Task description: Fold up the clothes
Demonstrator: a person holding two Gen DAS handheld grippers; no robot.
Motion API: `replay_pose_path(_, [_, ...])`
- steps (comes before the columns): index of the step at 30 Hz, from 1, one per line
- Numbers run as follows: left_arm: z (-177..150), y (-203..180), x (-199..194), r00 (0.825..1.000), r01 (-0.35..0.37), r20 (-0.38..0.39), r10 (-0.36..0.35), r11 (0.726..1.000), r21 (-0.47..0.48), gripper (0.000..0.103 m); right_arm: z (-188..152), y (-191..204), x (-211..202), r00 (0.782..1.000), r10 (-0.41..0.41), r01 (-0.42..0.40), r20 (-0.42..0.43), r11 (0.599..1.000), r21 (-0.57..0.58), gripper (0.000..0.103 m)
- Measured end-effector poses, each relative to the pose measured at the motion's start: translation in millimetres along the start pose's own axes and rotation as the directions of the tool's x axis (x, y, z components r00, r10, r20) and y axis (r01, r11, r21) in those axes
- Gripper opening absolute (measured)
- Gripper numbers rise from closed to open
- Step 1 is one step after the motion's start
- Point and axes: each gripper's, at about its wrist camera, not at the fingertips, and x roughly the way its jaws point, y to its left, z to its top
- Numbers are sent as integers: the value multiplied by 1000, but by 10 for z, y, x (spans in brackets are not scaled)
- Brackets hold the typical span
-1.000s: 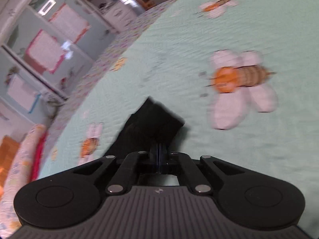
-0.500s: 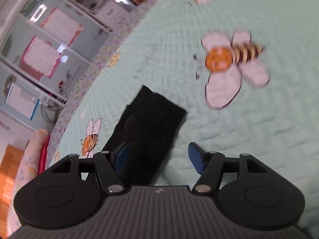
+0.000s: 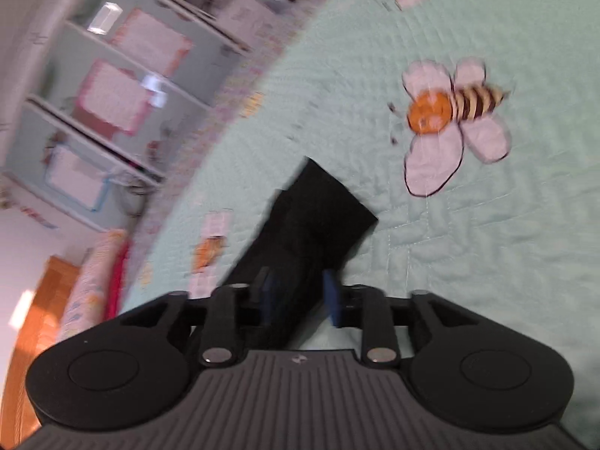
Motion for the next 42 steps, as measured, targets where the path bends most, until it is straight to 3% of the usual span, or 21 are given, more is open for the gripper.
replay_pose_path(3, [132, -161, 339, 997, 64, -42, -63, 998, 25, 65, -275, 68, -406, 992, 112, -107, 51, 989, -98, 55])
replay_pose_path(6, [258, -398, 682, 988, 124, -94, -120, 991, 43, 65, -566, 169, -481, 984, 173, -164, 45, 972, -166, 55])
replay_pose_path(9, [350, -624, 991, 977, 156, -158, -144, 986, 64, 65, -562, 356, -248, 984, 175, -180, -40, 960, -216, 55])
replay_pose_path(11, [341, -731, 1155, 971, 131, -210, -114, 989, 68, 65, -467, 457, -153, 977, 190, -208, -95, 946, -248, 54])
replay_pose_path(16, [256, -863, 1374, 959, 115, -267, -91, 991, 76, 69, -192, 337, -145, 977, 180, -199, -115, 962, -185, 55])
replay_pose_path(22, [239, -1008, 1415, 970, 138, -214, -118, 987, 83, 74, -199, 45, 61, 970, 176, -193, -170, 977, -87, 55])
replay_pose_path(25, [243, -1072, 1365, 978, 135, -170, -118, 987, 89, 74, -225, 4, 148, 964, 189, -206, -187, 976, -76, 55])
replay_pose_path(30, [189, -1132, 1062, 982, 125, -142, -121, 992, 20, 73, -174, 189, 143, 958, 214, -228, -189, 972, -55, 55])
replay_pose_path(33, [162, -1176, 718, 987, 123, -103, -122, 992, 3, 73, -174, 350, -7, 958, 226, -237, -176, 970, -46, 55])
replay_pose_path(37, [131, -1200, 253, 995, 96, -33, -97, 995, -4, 74, -174, 517, -252, 943, 298, -304, -152, 953, -15, 55])
replay_pose_path(42, [73, -1023, -186, 999, 41, 31, -39, 997, -61, 74, -88, 628, -591, 953, 263, -269, -153, 963, -21, 56])
